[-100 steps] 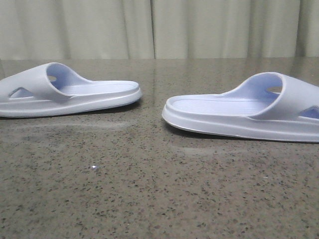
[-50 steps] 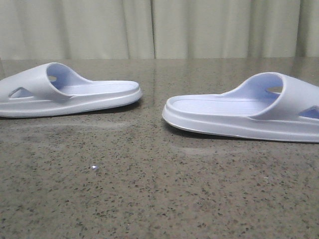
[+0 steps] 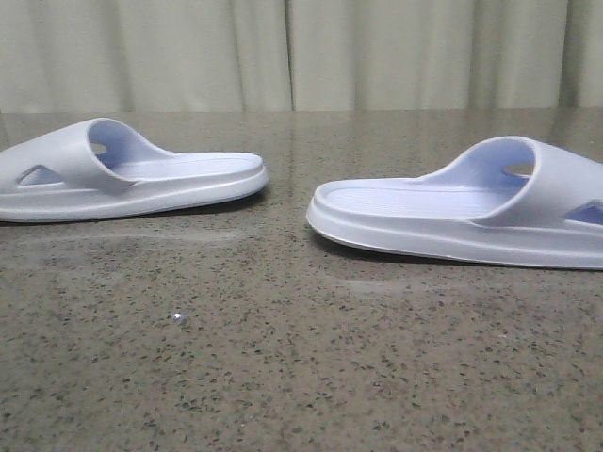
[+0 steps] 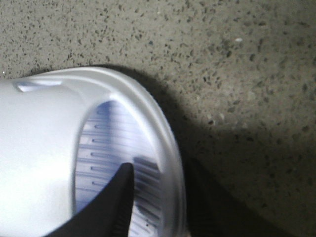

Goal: Insert blue slippers together front up
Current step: 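Grip the heel rim of each slipper with left and right grippers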

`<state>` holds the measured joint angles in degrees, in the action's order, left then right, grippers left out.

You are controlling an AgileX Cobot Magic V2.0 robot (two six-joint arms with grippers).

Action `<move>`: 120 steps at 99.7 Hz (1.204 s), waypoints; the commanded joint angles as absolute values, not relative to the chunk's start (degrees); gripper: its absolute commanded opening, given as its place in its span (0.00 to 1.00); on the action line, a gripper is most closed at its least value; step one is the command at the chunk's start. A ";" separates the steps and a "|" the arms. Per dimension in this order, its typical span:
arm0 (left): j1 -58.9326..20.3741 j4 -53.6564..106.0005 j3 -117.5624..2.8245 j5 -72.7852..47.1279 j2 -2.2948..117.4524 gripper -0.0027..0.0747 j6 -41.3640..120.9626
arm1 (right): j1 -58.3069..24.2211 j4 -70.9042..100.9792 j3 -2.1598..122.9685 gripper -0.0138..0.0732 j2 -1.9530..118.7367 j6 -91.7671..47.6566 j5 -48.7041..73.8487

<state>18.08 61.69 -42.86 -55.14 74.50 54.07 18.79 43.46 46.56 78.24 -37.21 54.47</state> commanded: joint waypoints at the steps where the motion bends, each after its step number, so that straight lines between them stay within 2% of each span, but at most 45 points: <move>1: 18.26 65.17 -44.20 -56.03 73.46 0.38 54.16 | 19.07 45.82 47.83 0.26 77.35 -38.50 55.33; 12: 18.26 65.38 -44.20 -56.03 73.46 0.38 54.16 | 19.07 45.82 47.83 0.03 77.35 -38.50 55.57; 34: 18.26 66.61 -45.42 -55.80 74.50 0.38 54.16 | 19.07 46.22 48.46 0.04 77.35 -38.39 55.83; 57: 18.26 66.99 -51.20 -60.50 80.15 0.38 53.23 | 19.07 46.33 49.30 0.04 77.35 -38.39 56.58; 74: 18.58 62.22 -54.18 -60.19 82.06 0.38 51.93 | 19.07 46.33 49.30 0.04 77.35 -38.39 56.62; 101: 20.66 61.76 -54.29 -59.90 82.40 0.38 50.60 | 19.07 46.33 49.30 0.04 77.35 -38.39 56.13; 120: 20.29 65.66 -54.29 -62.19 86.75 0.38 53.11 | 19.07 46.33 49.30 0.04 77.35 -38.39 56.10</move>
